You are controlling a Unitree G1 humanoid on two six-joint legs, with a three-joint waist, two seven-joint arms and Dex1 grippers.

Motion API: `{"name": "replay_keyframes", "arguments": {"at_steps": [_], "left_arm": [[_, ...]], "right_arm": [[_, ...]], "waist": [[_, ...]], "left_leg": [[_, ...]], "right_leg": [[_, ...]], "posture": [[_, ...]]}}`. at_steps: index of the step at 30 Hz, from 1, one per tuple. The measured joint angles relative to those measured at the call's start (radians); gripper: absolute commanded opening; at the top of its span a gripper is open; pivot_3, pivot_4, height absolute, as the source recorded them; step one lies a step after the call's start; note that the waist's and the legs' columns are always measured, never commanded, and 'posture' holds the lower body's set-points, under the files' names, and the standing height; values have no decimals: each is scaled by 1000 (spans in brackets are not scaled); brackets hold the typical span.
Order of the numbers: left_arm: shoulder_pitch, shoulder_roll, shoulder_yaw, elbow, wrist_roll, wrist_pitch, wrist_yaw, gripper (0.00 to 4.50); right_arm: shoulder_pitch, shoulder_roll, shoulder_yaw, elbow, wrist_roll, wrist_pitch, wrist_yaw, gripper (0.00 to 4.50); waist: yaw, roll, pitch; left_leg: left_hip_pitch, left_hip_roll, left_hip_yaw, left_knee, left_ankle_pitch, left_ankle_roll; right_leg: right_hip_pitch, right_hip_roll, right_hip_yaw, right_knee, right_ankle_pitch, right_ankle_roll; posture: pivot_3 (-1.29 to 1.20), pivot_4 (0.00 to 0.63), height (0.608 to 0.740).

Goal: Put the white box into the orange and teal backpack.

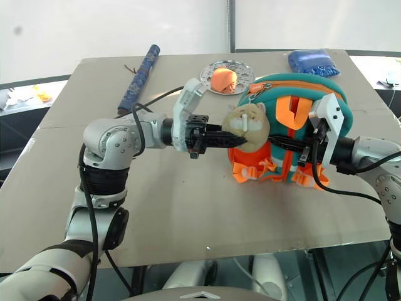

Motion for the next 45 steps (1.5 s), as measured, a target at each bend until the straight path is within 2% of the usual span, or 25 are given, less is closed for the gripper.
{"name": "replay_keyframes", "arguments": {"at_steps": [2,6,10,15,18,22,28,32,36,39,45], "left_arm": [[0,4,21,5,-13,-13,-1,35],[-21,39,93,104,-16,-80,0,27],[-14,98,110,196,7,-124,-6,26],[99,128,45,270,79,-188,-28,26],[206,171,-67,262,180,-287,-52,25],[296,168,-143,264,240,-364,-44,19],[329,163,-146,249,263,-397,-18,18],[300,110,-107,314,264,-441,43,18],[257,69,6,337,187,-431,56,18],[238,68,32,341,161,-414,54,17],[264,75,1,334,159,-376,42,17]], "right_arm": [[0,5,0,0,-4,0,-11,0],[-29,26,-1,35,-36,17,-101,0],[-64,30,-22,88,-43,84,-199,0],[-93,43,-50,133,-37,157,-283,0],[-103,46,-58,150,-35,180,-311,0],[-105,46,-66,160,-33,212,-339,0],[-105,46,-91,159,-18,246,-359,0],[-132,48,-110,164,-1,256,-375,0],[-252,96,-187,228,75,284,-439,0],[-316,120,-210,276,106,292,-485,0],[-372,136,-224,343,137,292,-556,0]], "waist": [[0,0,0],[-1,0,0],[1,0,0],[6,0,0],[4,1,-1],[5,1,-1],[10,1,-2],[18,1,-2],[20,1,-2],[20,1,-2],[20,2,-2]], "left_leg": [[0,0,0,0,0,0],[1,0,1,0,0,0],[1,0,1,0,0,0],[0,-1,0,0,0,0],[1,-1,2,-1,0,0],[1,0,1,-1,0,0],[2,0,2,-1,-1,1],[2,0,2,-1,-1,1],[1,0,2,-1,-1,1],[0,0,2,-1,-1,1],[0,-1,2,-1,-1,1]], "right_leg": [[0,0,0,0,0,0],[0,0,1,1,0,0],[0,0,1,1,0,0],[0,0,1,-1,0,0],[0,0,2,-1,0,0],[0,0,2,0,0,0],[1,0,2,0,0,0],[0,0,2,0,0,0],[0,0,2,0,0,0],[0,0,2,-1,0,0],[-1,0,2,-2,0,0]], "posture": [[0,150,731],[0,150,731],[0,150,731],[0,150,731],[0,150,731],[0,150,731],[0,150,731],[0,150,731],[0,150,731],[0,150,731],[0,150,731]]}}
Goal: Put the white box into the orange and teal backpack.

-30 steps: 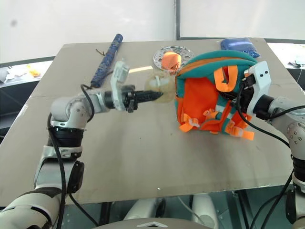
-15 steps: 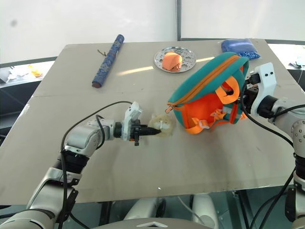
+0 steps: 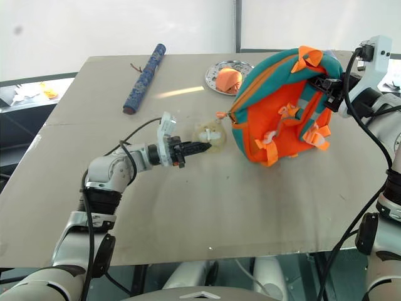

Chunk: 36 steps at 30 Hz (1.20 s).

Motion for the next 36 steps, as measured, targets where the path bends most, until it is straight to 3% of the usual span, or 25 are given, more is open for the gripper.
{"name": "replay_keyframes", "arguments": {"at_steps": [9,11,14,17,18,20,24,25,26,31,36], "left_arm": [[80,-2,-104,-88,48,21,51,17],[43,-88,-98,-68,65,-24,98,13],[7,-126,-99,-47,77,-47,126,1],[-23,-130,-84,-60,77,-84,103,0],[-23,-132,-69,-69,69,-85,92,790],[-23,-134,-60,-84,64,-95,86,1283],[24,-92,-41,-156,44,-104,39,3342],[38,-81,-29,-171,43,-104,34,3976],[40,-77,-28,-174,42,-104,33,4316],[129,6,21,-253,45,-120,27,4456],[305,56,77,-422,45,-179,51,4456]], "right_arm": [[1,12,-10,13,28,0,-60,0],[47,-4,-40,-46,17,-26,-59,0],[87,-29,-40,-109,-13,-55,-51,0],[269,-111,-21,-249,-106,-112,-1,1016],[337,-126,-2,-293,-143,-127,17,1614],[405,-124,2,-336,-161,-141,35,2372],[559,-133,3,-450,-209,-165,72,4361],[589,-134,2,-470,-215,-165,76,4500],[595,-134,1,-475,-216,-166,77,4500],[781,-147,-34,-583,-251,-182,131,4500],[993,-132,-187,-689,-248,-207,220,4500]], "waist": [[2,0,0],[15,0,0],[14,0,0],[3,1,0],[2,1,0],[-1,1,0],[-1,1,0],[-1,1,0],[0,1,0],[4,1,0],[5,1,0]], "left_leg": [[0,0,0,1,0,0],[-2,-1,-3,2,0,0],[-2,-1,-2,2,0,0],[-3,-1,-2,1,0,0],[-3,-1,-1,1,0,0],[-2,0,0,1,0,0],[1,0,1,0,0,0],[2,0,1,0,0,0],[2,0,1,0,0,0],[2,0,1,0,0,1],[2,1,1,-1,-1,1]], "right_leg": [[1,0,0,2,0,0],[0,-1,-3,1,0,0],[0,-1,-3,0,0,0],[-1,-1,-3,-1,0,1],[-1,-1,-2,-1,0,1],[-1,-1,0,1,0,1],[0,1,2,2,1,1],[0,1,2,2,1,1],[1,1,2,2,1,1],[1,2,2,1,1,1],[1,2,2,0,1,1]], "posture": [[0,150,731],[0,150,731],[0,150,731],[0,150,731],[0,150,731],[0,150,731],[0,150,731],[0,150,731],[0,150,731],[0,150,731],[0,150,731]]}}
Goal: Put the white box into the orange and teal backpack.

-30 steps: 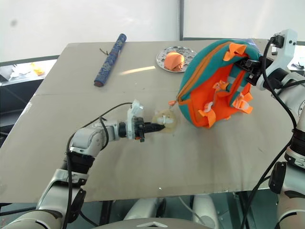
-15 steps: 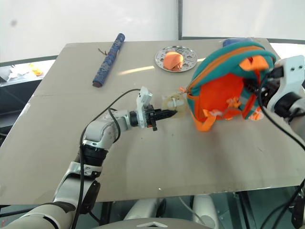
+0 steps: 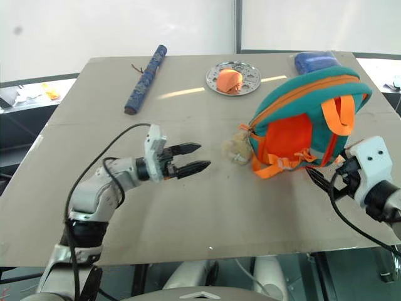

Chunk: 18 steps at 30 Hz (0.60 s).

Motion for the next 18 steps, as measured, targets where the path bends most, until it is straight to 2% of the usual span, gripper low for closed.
{"name": "replay_keyframes", "arguments": {"at_steps": [5,9,14,18], "left_arm": [[185,24,101,-161,-10,-25,62,4456],[385,98,226,-245,-15,-49,60,4456],[488,124,321,-256,-30,-62,58,4456],[572,120,338,-267,-45,-72,58,4456]], "right_arm": [[176,27,-153,-44,2,-70,136,4500],[318,27,-211,-29,-11,-139,292,4500],[349,27,-219,8,-45,-194,357,4500],[342,24,-218,29,-60,-205,372,4500]], "waist": [[0,0,0],[-2,0,0],[-1,1,1],[-1,0,3]], "left_leg": [[3,2,2,-1,0,0],[5,4,6,-3,-1,1],[15,5,8,-4,-2,3],[19,5,9,-5,-3,5]], "right_leg": [[2,2,2,0,0,0],[2,4,5,-1,-1,0],[12,4,5,-3,-2,2],[15,3,6,-3,-5,5]], "posture": [[0,150,731],[0,150,731],[0,150,731],[0,150,731]]}}
